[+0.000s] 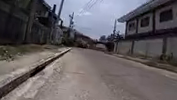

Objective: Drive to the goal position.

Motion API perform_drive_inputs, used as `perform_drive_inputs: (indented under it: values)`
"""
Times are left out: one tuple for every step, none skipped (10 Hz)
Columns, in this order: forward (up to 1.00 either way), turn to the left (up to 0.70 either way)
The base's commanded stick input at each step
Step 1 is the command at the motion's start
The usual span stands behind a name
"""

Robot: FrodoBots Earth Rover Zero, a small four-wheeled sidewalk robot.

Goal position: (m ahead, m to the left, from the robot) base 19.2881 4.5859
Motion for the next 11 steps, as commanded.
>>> perform_drive_inputs:
  values:
    - [1.0,0.0]
    - [1.0,0.0]
    - [1.0,0.0]
    - [1.0,0.0]
    - [1.0,0.0]
    - [1.0,0.0]
    - [1.0,0.0]
    - [1.0,0.0]
    - [1.0,0.0]
    - [1.0,0.0]
    - [1.0,0.0]
